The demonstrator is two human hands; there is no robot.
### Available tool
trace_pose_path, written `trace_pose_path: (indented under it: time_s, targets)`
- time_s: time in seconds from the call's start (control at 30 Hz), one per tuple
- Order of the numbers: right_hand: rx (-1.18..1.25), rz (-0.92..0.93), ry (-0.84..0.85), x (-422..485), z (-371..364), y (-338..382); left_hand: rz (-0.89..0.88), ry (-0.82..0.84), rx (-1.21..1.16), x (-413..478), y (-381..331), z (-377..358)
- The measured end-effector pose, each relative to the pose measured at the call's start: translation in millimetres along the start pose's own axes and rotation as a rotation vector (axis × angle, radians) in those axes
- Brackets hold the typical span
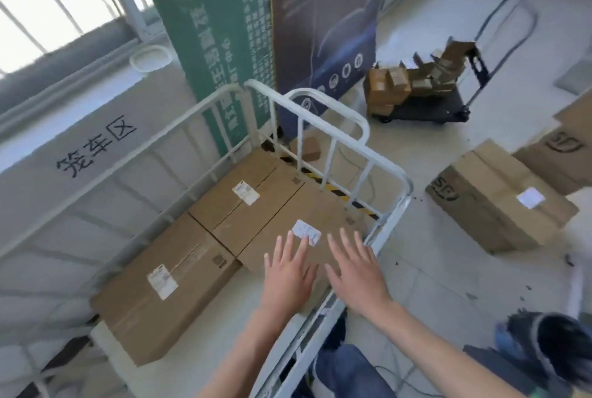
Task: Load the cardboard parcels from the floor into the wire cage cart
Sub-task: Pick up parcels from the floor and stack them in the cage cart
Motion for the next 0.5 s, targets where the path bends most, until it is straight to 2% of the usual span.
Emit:
trace_pose_path:
  time_s: [0.2, 0.5]
  targets:
    - [-0.016, -0.198, -0.129, -77, 62, -119, -0.28, 0.075, 0.084, 20, -115, -1]
    - [0.198, -0.549, -0.413, -130, 121, -298, -0.621, 0.14, 0.217, 84, -341, -42]
Point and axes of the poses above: each hand's wrist, its own x-axis towards the middle knuckle, its own z-axis out of the back of the hand, y = z × x, the point moved 2 cm from there along x, towards the middle knuckle, and after that the axes turned 4 degrees about z, right-handed, at the moved point
